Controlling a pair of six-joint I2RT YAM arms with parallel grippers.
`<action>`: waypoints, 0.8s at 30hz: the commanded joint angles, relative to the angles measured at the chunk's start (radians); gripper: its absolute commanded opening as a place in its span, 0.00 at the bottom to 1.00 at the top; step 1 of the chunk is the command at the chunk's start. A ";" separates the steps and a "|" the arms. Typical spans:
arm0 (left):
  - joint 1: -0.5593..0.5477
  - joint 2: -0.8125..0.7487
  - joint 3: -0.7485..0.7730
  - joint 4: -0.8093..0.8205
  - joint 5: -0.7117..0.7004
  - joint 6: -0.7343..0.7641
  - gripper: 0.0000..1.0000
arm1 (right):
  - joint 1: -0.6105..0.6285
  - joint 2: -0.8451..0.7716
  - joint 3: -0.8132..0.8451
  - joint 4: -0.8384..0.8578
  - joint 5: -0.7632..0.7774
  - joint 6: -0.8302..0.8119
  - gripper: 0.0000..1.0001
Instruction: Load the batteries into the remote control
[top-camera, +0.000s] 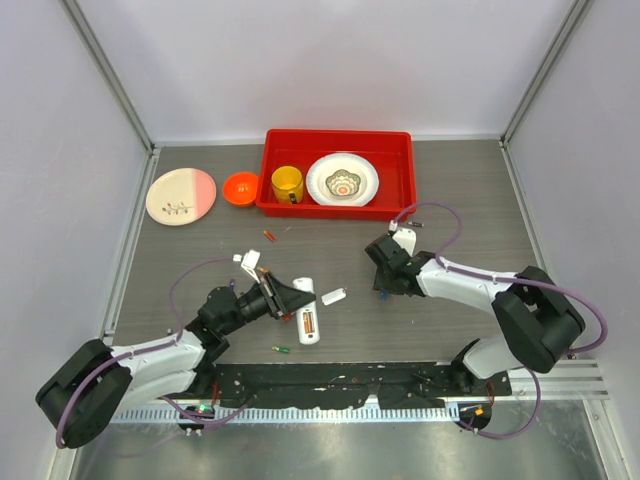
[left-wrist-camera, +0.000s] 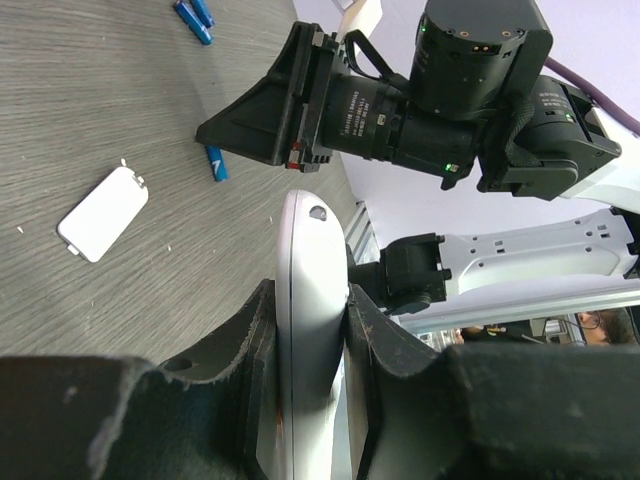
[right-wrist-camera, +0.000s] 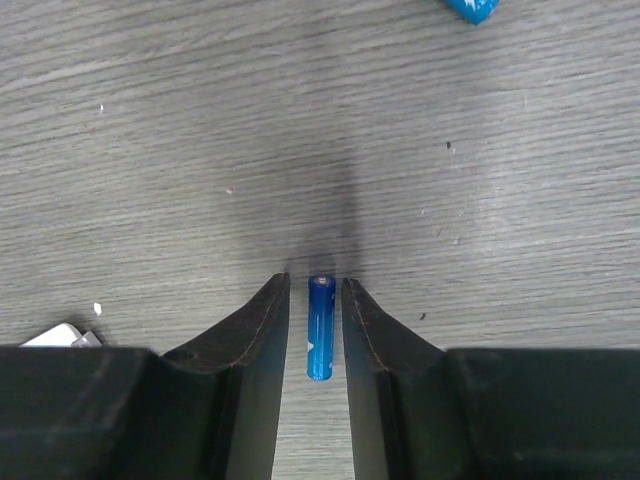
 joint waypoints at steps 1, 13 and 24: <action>-0.005 0.014 0.025 0.098 0.004 -0.001 0.00 | 0.010 -0.004 -0.047 -0.074 -0.037 0.033 0.32; -0.021 0.074 0.054 0.143 0.017 -0.010 0.00 | 0.012 -0.054 -0.025 -0.048 -0.028 -0.026 0.01; -0.033 0.362 0.139 0.469 0.041 -0.147 0.00 | 0.263 -0.623 0.018 0.119 0.093 -0.268 0.01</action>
